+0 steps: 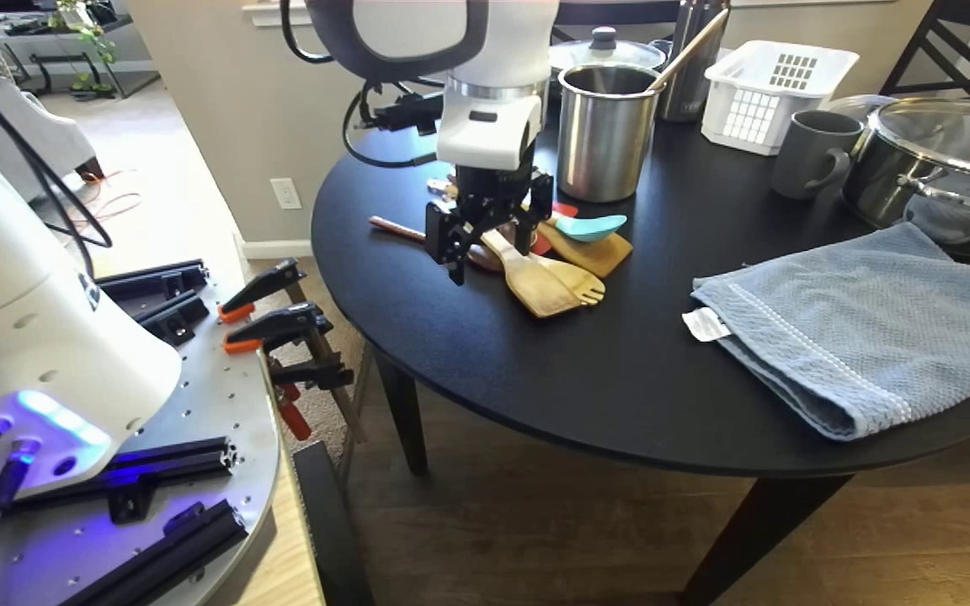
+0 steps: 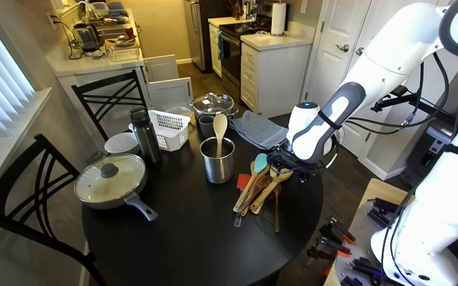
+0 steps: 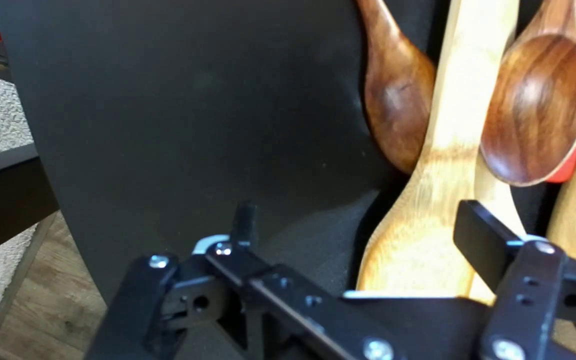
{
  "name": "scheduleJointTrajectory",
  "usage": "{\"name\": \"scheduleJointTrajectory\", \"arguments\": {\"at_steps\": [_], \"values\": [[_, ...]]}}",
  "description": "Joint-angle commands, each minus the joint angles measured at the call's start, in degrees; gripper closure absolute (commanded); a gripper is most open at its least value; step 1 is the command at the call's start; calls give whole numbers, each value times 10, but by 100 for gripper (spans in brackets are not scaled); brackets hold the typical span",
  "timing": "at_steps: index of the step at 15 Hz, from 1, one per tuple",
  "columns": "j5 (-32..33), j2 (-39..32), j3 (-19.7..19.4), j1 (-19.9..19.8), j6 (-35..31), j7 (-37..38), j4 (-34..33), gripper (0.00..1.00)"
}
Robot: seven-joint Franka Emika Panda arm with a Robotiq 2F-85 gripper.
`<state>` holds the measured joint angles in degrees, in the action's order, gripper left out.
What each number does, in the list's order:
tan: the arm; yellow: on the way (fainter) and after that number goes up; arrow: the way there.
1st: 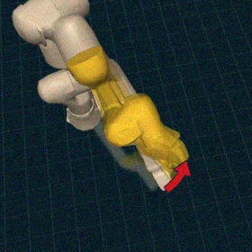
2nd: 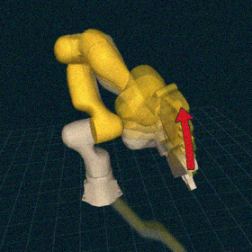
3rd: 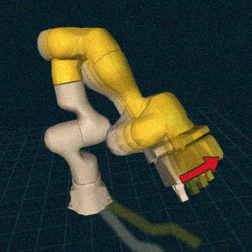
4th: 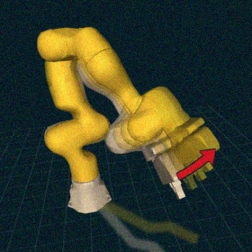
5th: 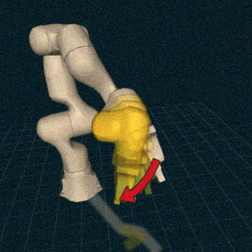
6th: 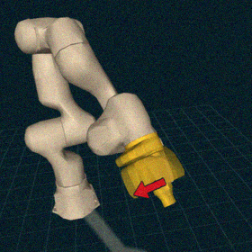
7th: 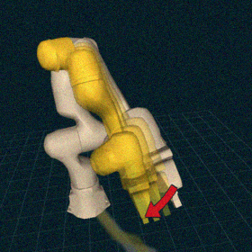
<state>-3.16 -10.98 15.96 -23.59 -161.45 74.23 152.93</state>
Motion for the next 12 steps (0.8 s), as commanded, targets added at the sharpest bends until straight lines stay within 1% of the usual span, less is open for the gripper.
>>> {"name": "scheduleJointTrajectory", "arguments": {"at_steps": [1, 3, 6, 9, 12], "values": [[-34, 4, -99, 108, 10, -32, -5, 0], [-33, -4, -131, 149, 6, -30, -8, 0], [-25, -16, -162, 189, 0, -32, -19, 0], [-20, -31, -183, 212, 6, -33, -43, 0], [-26, -54, -192, 222, 13, -43, -70, 0]]}}
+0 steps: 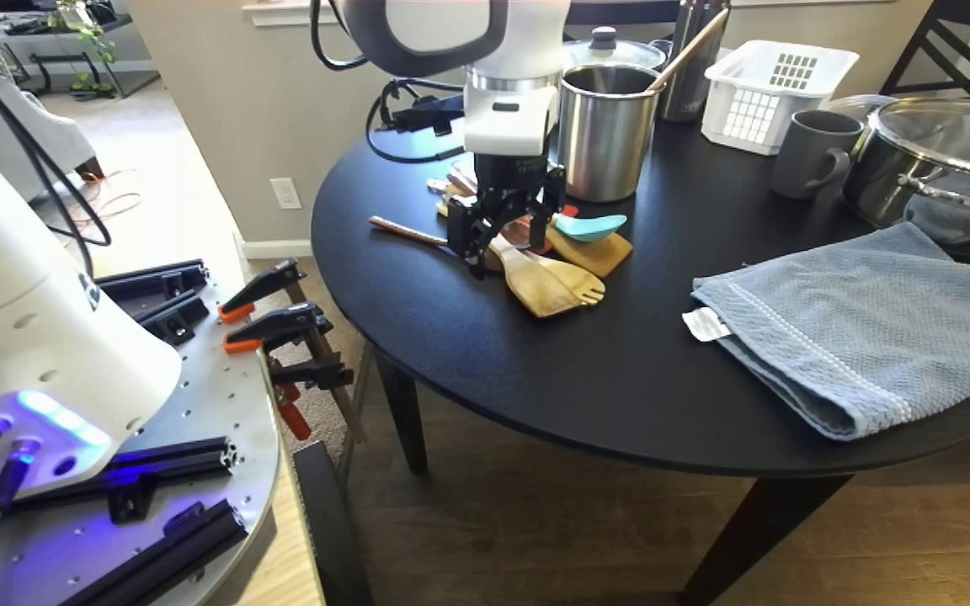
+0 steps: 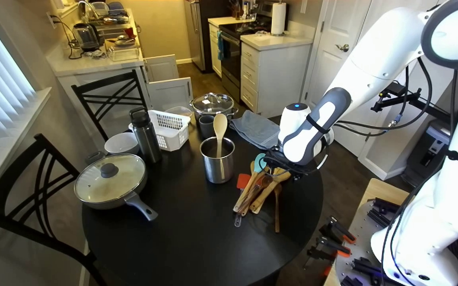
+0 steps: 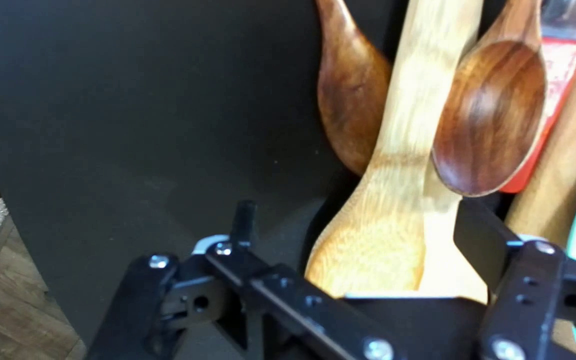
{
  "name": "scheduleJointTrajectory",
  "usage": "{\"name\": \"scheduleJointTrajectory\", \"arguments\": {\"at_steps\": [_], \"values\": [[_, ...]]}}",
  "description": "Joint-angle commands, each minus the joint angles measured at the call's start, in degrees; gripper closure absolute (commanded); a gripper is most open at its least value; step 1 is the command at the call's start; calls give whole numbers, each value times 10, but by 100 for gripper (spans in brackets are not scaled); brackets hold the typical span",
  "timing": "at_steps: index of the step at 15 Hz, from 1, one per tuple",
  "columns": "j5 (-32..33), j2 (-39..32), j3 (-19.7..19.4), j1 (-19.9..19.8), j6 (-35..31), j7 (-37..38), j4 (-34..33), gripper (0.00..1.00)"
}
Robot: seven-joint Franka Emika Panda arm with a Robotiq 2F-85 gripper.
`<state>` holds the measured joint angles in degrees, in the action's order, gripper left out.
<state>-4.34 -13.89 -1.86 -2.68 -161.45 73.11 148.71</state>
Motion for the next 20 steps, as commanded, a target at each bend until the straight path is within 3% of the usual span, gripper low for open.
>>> {"name": "scheduleJointTrajectory", "arguments": {"at_steps": [1, 4, 5, 6, 16, 20], "values": [[-16, -32, -15, 15, 13, -35, -35, 0], [-25, -55, -10, 19, 16, -47, -55, 0], [-28, -60, -6, 20, 18, -52, -59, 10], [-35, -61, 1, 17, 21, -63, -60, 27], [-47, -33, 0, 43, 33, -88, -54, 91], [-24, -2, -14, 65, 43, -76, -42, 91]]}}
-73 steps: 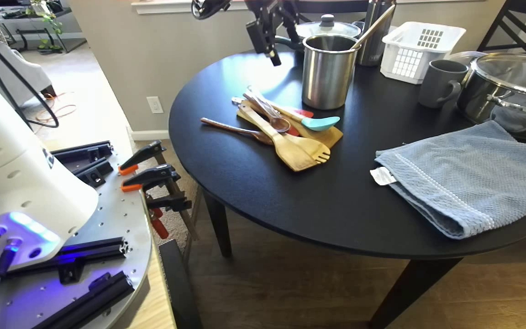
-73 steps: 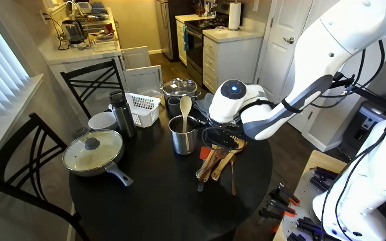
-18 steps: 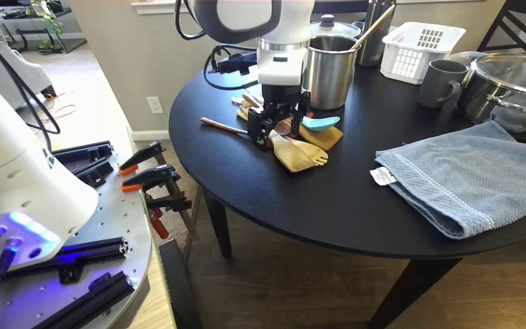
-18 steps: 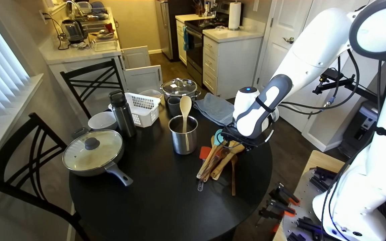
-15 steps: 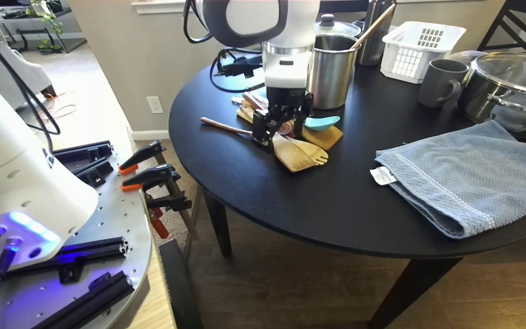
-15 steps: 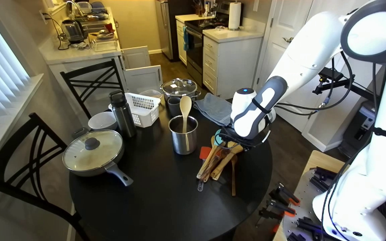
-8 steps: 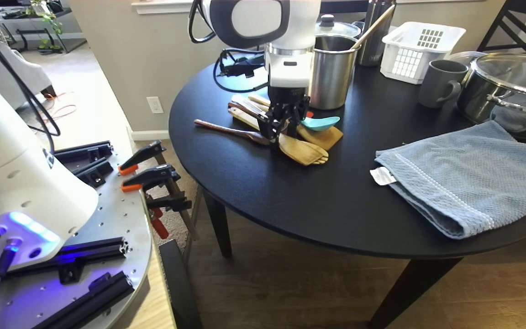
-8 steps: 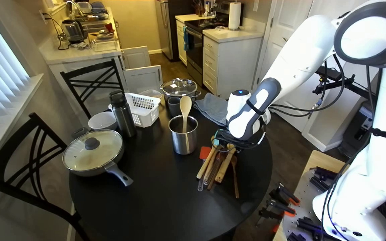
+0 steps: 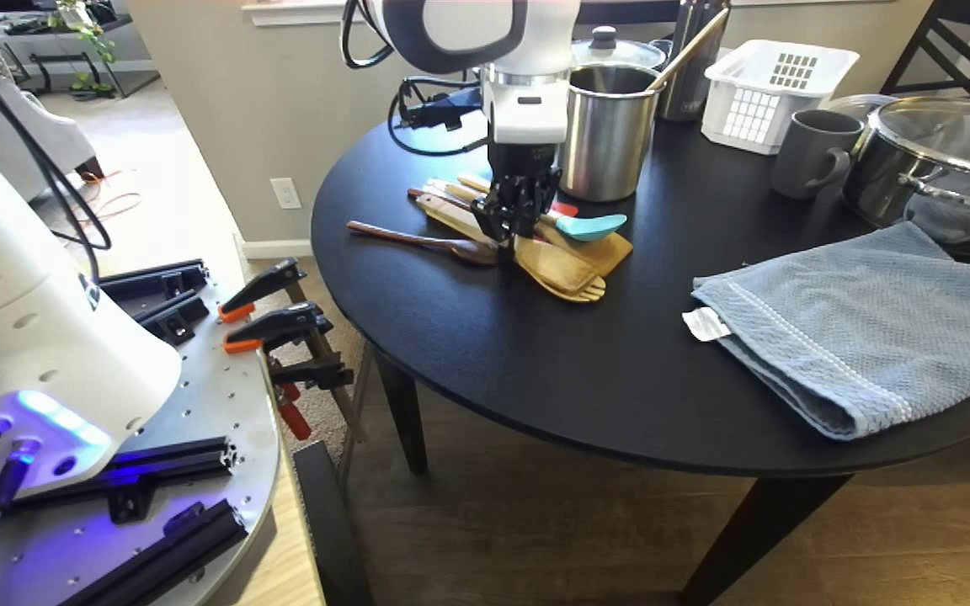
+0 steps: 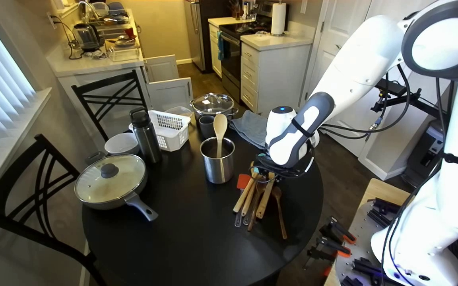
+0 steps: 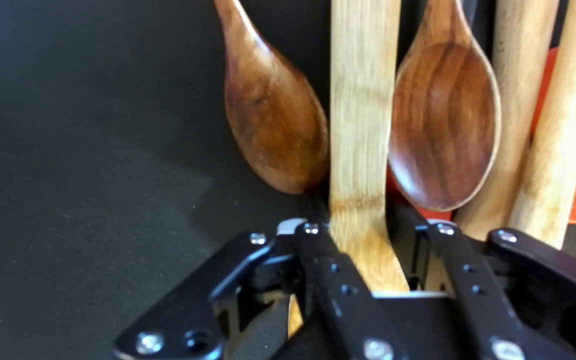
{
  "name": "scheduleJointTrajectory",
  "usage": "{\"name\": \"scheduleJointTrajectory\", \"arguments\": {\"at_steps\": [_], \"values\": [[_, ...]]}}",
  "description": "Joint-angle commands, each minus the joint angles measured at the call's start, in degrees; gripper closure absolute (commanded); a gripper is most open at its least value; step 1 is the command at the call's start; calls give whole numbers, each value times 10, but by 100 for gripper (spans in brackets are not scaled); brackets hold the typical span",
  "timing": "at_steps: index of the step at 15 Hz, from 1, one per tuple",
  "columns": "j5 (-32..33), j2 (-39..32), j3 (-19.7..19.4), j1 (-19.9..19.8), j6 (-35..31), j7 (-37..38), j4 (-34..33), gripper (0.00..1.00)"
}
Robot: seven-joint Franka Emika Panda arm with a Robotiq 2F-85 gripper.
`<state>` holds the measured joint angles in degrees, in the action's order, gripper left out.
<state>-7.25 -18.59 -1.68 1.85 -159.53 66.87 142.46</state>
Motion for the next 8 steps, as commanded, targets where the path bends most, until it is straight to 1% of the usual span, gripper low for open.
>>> {"name": "scheduleJointTrajectory", "arguments": {"at_steps": [1, 3, 4, 6, 8], "values": [[24, 61, -29, 32, 29, -2, 27, 91], [90, 102, -63, 63, 52, 29, 38, 91], [143, 128, -84, 79, 73, 58, 44, 91], [245, 175, -99, 86, 119, 113, 45, 91], [330, 219, -76, 62, 159, 173, 43, 91]]}}
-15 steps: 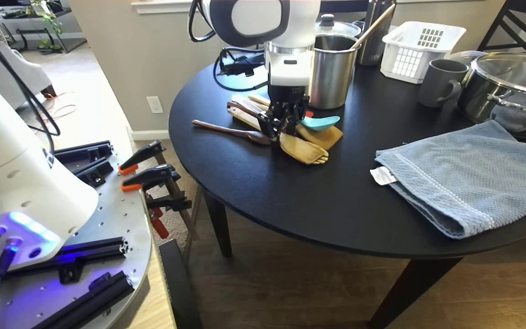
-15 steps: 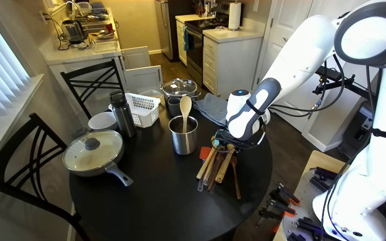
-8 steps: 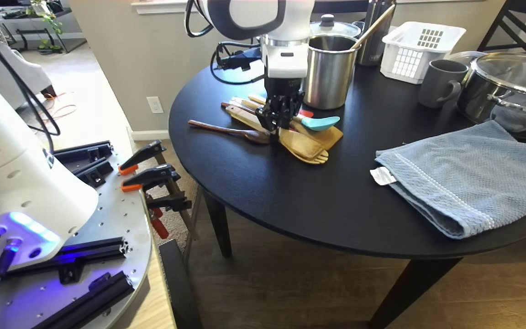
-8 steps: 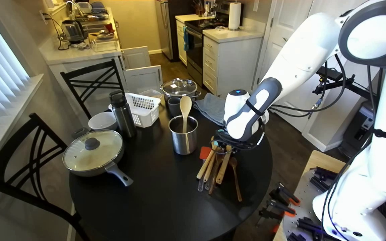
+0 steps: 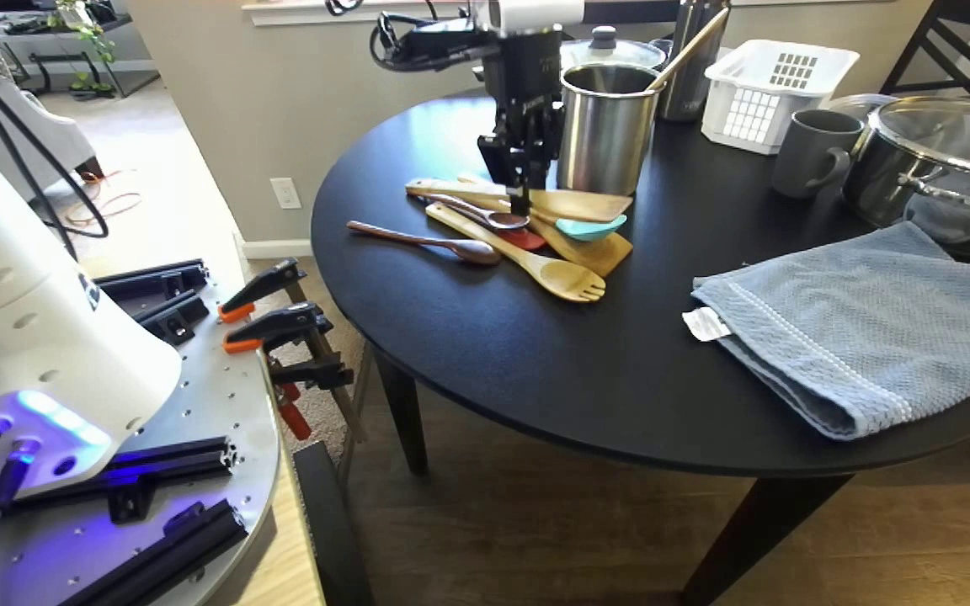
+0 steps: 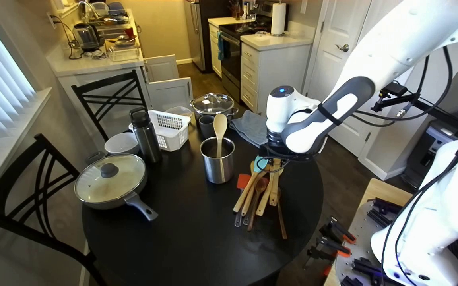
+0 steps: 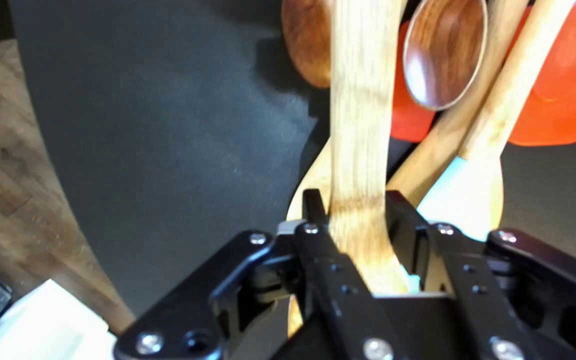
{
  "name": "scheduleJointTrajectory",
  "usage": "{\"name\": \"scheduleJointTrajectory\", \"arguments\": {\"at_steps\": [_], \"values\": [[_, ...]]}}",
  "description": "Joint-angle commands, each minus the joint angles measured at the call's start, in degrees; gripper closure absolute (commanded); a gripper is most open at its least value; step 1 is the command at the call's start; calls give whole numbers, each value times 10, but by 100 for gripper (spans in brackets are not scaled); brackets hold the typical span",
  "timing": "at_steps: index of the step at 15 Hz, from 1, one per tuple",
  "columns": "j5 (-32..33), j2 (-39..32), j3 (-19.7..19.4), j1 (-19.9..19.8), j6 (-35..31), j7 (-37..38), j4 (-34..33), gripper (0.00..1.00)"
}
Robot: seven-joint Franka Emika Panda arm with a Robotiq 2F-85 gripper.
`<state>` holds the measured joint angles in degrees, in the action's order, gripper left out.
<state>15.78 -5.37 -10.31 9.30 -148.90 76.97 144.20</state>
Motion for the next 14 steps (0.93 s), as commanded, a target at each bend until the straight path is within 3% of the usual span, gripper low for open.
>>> {"name": "scheduleJointTrajectory", "arguments": {"at_steps": [1, 7, 14], "values": [[122, 103, 26, -25, 66, 94, 23, 91], [260, 149, 114, -81, 72, 248, 12, 91], [453, 185, 177, -83, 89, 434, -39, 91]]}}
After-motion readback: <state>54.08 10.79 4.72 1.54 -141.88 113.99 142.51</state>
